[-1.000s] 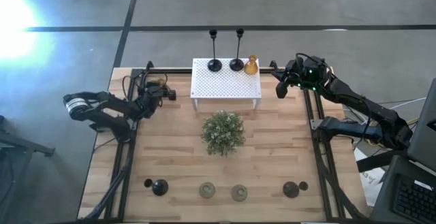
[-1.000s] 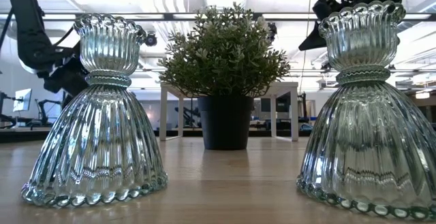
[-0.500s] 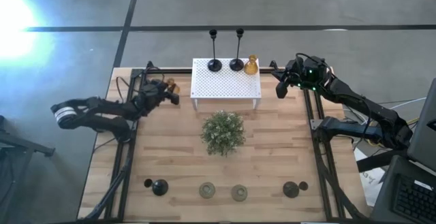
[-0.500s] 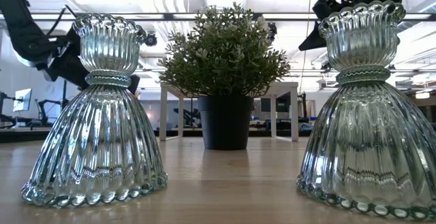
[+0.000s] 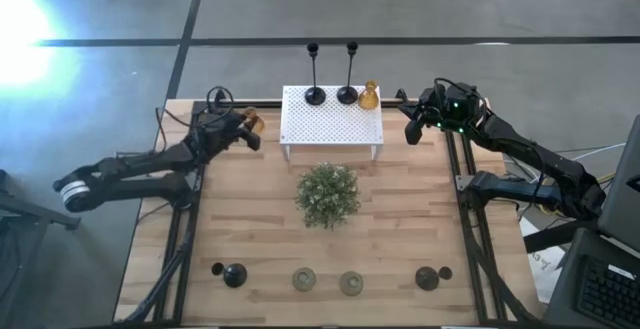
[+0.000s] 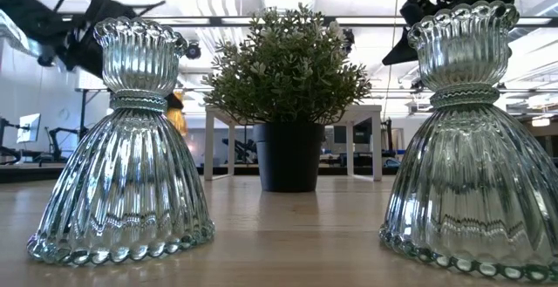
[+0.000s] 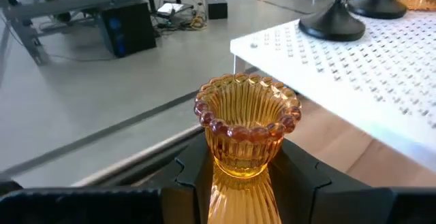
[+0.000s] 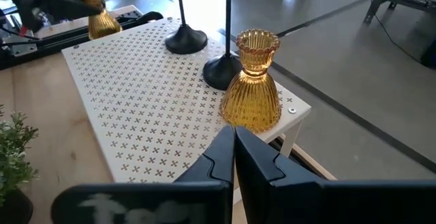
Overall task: Pick & Place candle stick holders
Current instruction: Put the orange glass candle holder on the shelf
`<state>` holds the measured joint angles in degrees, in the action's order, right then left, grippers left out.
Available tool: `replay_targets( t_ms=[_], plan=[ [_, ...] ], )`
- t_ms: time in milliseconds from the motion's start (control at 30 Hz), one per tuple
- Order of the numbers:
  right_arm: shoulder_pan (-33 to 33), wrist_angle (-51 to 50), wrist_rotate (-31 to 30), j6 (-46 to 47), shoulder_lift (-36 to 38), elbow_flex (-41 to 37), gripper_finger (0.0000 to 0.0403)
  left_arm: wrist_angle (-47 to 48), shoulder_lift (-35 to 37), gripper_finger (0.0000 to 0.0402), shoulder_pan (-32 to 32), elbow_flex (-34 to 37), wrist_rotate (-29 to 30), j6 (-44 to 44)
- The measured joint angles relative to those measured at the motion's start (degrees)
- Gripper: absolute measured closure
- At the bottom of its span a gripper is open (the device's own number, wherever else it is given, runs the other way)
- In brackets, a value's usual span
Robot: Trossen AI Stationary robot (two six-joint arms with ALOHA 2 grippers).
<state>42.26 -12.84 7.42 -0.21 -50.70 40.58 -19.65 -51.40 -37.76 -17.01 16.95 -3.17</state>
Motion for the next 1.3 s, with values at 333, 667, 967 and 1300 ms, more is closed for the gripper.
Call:
replay_targets(
  t_ms=[333,667,967,1300],
  plan=[
    [0.02,0.02,-0.02,0.00,0.00,0.00,0.0394,8.33,1.82,0.0284,-0.02,-12.88,-3.12,5.06],
    [0.02,0.04,0.00,0.09,0.00,0.00,0.0394,9.10,-8.77,0.0284,-0.07,-23.73,-12.25,6.69],
    [0.00,-0.22,0.00,0.20,0.00,0.00,0.0394,5.15,-20.17,0.0283,-0.91,-28.92,-16.67,7.47],
    [0.01,-0.21,0.02,0.20,0.00,0.00,0.0394,-0.25,-27.95,0.0283,-3.15,-30.12,-20.10,5.81]
  ],
)
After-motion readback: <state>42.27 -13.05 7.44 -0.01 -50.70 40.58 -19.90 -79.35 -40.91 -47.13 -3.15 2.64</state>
